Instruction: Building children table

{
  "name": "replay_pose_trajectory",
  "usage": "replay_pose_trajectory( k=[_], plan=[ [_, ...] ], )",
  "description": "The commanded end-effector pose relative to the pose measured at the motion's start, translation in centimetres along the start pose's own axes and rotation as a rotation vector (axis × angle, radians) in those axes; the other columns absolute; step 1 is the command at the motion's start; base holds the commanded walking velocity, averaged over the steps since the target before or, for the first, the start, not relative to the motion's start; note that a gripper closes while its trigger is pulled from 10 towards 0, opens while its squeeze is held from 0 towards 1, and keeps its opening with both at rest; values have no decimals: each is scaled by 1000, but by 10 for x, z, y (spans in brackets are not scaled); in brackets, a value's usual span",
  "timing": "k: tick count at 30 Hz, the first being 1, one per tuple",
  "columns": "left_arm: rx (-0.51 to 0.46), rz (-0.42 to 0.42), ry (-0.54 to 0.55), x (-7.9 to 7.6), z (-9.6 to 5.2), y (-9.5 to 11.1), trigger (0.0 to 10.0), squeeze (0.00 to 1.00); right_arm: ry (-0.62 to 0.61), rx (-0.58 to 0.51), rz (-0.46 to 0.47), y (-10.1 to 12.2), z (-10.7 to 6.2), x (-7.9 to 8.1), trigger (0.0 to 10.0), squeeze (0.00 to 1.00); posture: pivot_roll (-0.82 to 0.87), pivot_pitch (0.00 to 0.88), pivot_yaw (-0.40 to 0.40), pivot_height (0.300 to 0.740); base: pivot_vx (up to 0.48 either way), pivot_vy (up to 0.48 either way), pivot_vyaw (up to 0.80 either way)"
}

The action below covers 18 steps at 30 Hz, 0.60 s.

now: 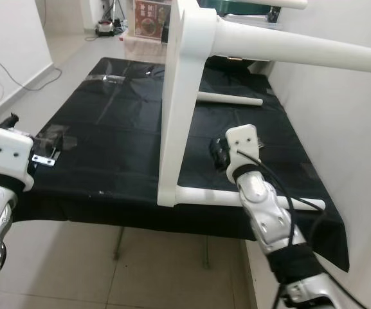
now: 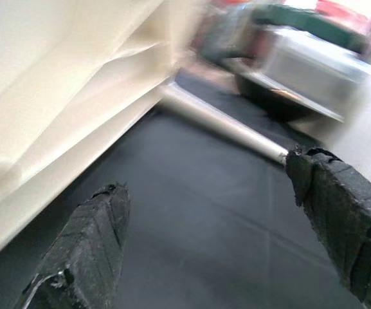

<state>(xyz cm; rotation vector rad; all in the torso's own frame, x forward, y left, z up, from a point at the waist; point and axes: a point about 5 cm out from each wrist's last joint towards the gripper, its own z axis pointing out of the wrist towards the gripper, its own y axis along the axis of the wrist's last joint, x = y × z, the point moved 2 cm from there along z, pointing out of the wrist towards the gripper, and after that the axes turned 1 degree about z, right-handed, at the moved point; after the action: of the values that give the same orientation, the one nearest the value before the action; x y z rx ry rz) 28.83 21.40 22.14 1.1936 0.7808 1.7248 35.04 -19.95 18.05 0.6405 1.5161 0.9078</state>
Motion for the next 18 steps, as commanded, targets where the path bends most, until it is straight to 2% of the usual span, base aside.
replay_pose_trajectory(
  k=[1, 2, 3, 5, 6, 7, 9, 10, 12, 14, 16, 18],
  plan=[
    [8, -10, 8, 1, 0, 0, 10000, 0, 38, -8, -13, -2, -1, 7, 10000, 0, 60, 0, -102, 740, 0, 0, 0],
    [18, -8, 13, 2, -3, -2, 10000, 0, 132, -17, -57, -8, -4, 8, 10000, 0, 60, 0, -100, 740, 0, 0, 0],
    [18, -8, 13, 2, -3, -2, 10000, 0, 132, -17, -57, -8, -4, 8, 10000, 0, 60, 0, -100, 740, 0, 0, 0],
    [47, 11, 32, 10, -8, -8, 10000, 0, 371, -41, -59, -11, -15, 21, 10000, 0, 52, 0, -84, 740, 0, 0, 0],
    [47, 11, 32, 10, -8, -8, 10000, 0, 371, -41, -59, -11, -15, 21, 10000, 0, 52, 0, -84, 740, 0, 0, 0],
    [66, 19, 44, 15, -11, -12, 10000, 0, 474, -74, -61, -7, -21, 28, 10000, 0, 53, 0, -82, 740, 0, 0, 0],
    [66, 19, 44, 15, -11, -12, 10000, 0, 474, -74, -61, -7, -21, 28, 10000, 0, 53, 0, -82, 740, 0, 0, 0],
    [87, 23, 58, 19, -16, -15, 10000, 0, 593, -90, -40, -4, -31, 38, 10000, 0, 57, 0, -79, 740, 0, 0, 0],
    [87, 23, 58, 19, -16, -15, 10000, 0, 593, -90, -40, -4, -31, 38, 10000, 0, 57, 0, -79, 740, 0, 0, 0],
    [119, 28, 69, 21, -25, -20, 10000, 0, 797, -66, -9, -7, -48, 54, 10000, 0, 64, 0, -81, 740, 0, 0, 0],
    [119, 28, 69, 21, -25, -20, 10000, 0, 797, -66, -9, -7, -48, 54, 10000, 0, 64, 0, -81, 740, 0, 0, 0],
    [137, 28, 68, 20, -32, -22, 10000, 0, 917, -53, -33, -15, -58, 62, 10000, 0, 72, 0, -85, 740, 0, 0, 0]
  ],
)
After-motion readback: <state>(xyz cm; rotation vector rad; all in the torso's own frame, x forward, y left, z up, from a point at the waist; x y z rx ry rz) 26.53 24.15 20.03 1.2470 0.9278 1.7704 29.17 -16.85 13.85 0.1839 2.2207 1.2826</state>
